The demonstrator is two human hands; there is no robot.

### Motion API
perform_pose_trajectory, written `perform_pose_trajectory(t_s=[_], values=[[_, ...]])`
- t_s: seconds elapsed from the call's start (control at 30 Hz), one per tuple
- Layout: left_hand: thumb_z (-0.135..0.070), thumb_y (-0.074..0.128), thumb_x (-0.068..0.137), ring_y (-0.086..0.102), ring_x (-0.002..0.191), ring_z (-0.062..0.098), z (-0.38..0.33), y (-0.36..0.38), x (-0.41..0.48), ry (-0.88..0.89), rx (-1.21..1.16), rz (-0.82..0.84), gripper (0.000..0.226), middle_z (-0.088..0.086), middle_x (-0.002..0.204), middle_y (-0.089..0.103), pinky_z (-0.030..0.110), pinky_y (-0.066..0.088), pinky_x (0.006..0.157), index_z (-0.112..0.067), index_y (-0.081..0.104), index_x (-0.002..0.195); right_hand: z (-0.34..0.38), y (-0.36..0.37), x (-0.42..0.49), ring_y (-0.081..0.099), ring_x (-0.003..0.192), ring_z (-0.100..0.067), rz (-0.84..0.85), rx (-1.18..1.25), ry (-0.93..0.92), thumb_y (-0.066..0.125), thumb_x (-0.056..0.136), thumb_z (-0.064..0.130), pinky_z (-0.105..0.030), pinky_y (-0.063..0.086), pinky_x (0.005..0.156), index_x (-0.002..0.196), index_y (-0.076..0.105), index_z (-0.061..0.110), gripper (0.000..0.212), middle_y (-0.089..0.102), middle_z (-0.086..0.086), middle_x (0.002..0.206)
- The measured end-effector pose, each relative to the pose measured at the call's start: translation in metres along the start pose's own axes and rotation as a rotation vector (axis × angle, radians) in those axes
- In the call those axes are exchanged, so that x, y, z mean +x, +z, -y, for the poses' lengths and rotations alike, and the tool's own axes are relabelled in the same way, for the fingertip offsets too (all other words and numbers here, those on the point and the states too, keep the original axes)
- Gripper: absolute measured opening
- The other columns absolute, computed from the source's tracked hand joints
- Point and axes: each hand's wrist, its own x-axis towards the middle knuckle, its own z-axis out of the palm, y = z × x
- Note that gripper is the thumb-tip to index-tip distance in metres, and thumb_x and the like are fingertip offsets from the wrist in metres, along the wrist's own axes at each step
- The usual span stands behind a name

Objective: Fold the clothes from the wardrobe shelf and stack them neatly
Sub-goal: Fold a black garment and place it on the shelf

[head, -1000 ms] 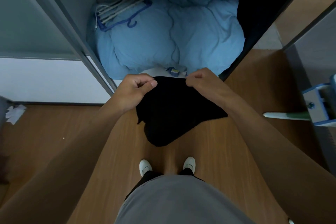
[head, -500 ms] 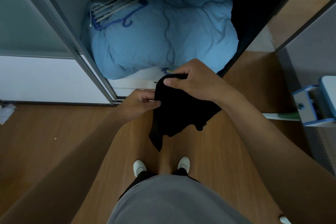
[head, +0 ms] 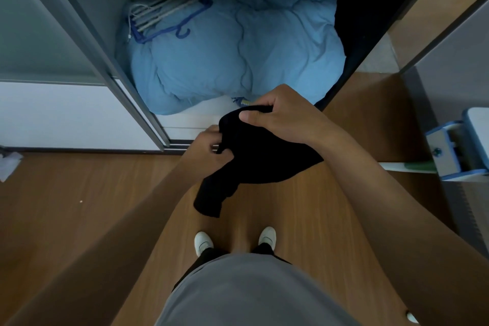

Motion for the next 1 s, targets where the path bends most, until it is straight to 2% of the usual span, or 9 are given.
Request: perform_pose_trajectory(t_s=[0.07,0.2,0.3,0.37,0.47,0.6,0.7,0.83,1.0], values=[[-0.001,0.062,0.081,0.056,0.072,0.005,-0.007,-0.002,0.002,0.063,0.064,-0.068,0.013,0.005,0.077,0.058,0.02,0.043,0.065,0.007,0.06,0.071,0.003,0.001,0.001,0.051,0.052,0.002,0.011,-0.017,-0.007,0.067,0.093,0.031,-0.013,0.034,0.052,0.083,0.078,0.006,0.028,0.063,-0.003,0.062],[-0.005,0.056,0.072,0.055,0.069,0.029,-0.008,-0.011,0.001,0.101,0.208,-0.228,0.017,0.017,0.067,0.057,0.037,0.043,0.059,0.007,0.056,0.06,0.003,-0.001,0.003,0.045,0.049,-0.001,0.016,-0.054,0.016,0.067,0.092,0.032,-0.021,0.033,0.053,0.076,0.073,0.002,0.034,0.053,0.0,0.057],[-0.001,0.054,0.071,0.049,0.069,0.022,0.002,-0.025,0.001,0.126,0.247,-0.227,0.013,0.008,0.064,0.052,0.031,0.035,0.065,0.003,0.059,0.059,0.002,0.002,0.003,0.044,0.05,-0.004,0.033,-0.098,0.019,0.067,0.092,0.032,-0.025,0.033,0.058,0.066,0.07,0.012,0.033,0.048,0.01,0.051],[0.004,0.056,0.075,0.053,0.082,0.019,0.014,-0.04,0.002,0.129,0.238,-0.196,0.015,0.001,0.077,0.059,0.03,0.038,0.077,-0.001,0.07,0.073,0.004,0.003,0.001,0.047,0.051,-0.005,0.041,-0.128,-0.013,0.067,0.092,0.033,-0.026,0.035,0.06,0.064,0.071,0.024,0.029,0.053,0.013,0.051],[0.013,0.062,0.08,0.058,0.101,0.029,0.028,-0.062,0.002,0.093,0.252,-0.121,0.026,0.0,0.096,0.066,0.039,0.043,0.093,-0.005,0.075,0.093,0.008,0.002,0.002,0.052,0.056,-0.004,0.061,-0.14,-0.089,0.066,0.093,0.031,-0.026,0.04,0.063,0.087,0.079,0.013,0.023,0.068,0.004,0.069],[0.012,0.068,0.082,0.059,0.101,0.031,0.031,-0.068,0.003,0.109,0.226,-0.044,0.026,0.002,0.102,0.067,0.04,0.045,0.091,-0.009,0.076,0.094,0.011,0.001,0.004,0.052,0.054,0.0,0.12,-0.14,-0.165,0.067,0.093,0.027,-0.018,0.033,0.055,0.089,0.079,0.011,0.021,0.067,0.0,0.066],[0.016,0.067,0.077,0.06,0.098,0.037,0.031,-0.064,0.007,0.145,0.398,-0.035,0.024,0.01,0.101,0.068,0.042,0.046,0.087,0.0,0.076,0.092,0.012,0.003,0.005,0.053,0.054,-0.001,0.161,-0.128,-0.184,0.068,0.093,0.027,-0.017,0.033,0.055,0.092,0.08,0.015,0.017,0.064,0.006,0.063],[0.006,0.062,0.068,0.06,0.089,0.037,0.021,-0.045,0.008,0.174,0.638,-0.021,0.022,0.012,0.096,0.067,0.046,0.049,0.081,0.002,0.068,0.089,0.014,0.004,0.007,0.051,0.054,-0.004,0.159,-0.096,-0.189,0.068,0.093,0.026,-0.021,0.035,0.055,0.09,0.079,0.01,0.02,0.068,-0.01,0.069],[-0.015,0.079,0.062,0.06,0.11,0.039,0.014,-0.023,0.005,0.157,0.895,0.06,0.06,0.018,0.113,0.067,0.049,0.046,0.098,0.001,0.066,0.118,0.018,0.0,0.007,0.049,0.052,-0.003,0.183,-0.026,-0.176,0.068,0.093,0.021,-0.013,0.032,0.052,0.082,0.077,0.003,0.023,0.064,-0.013,0.063]])
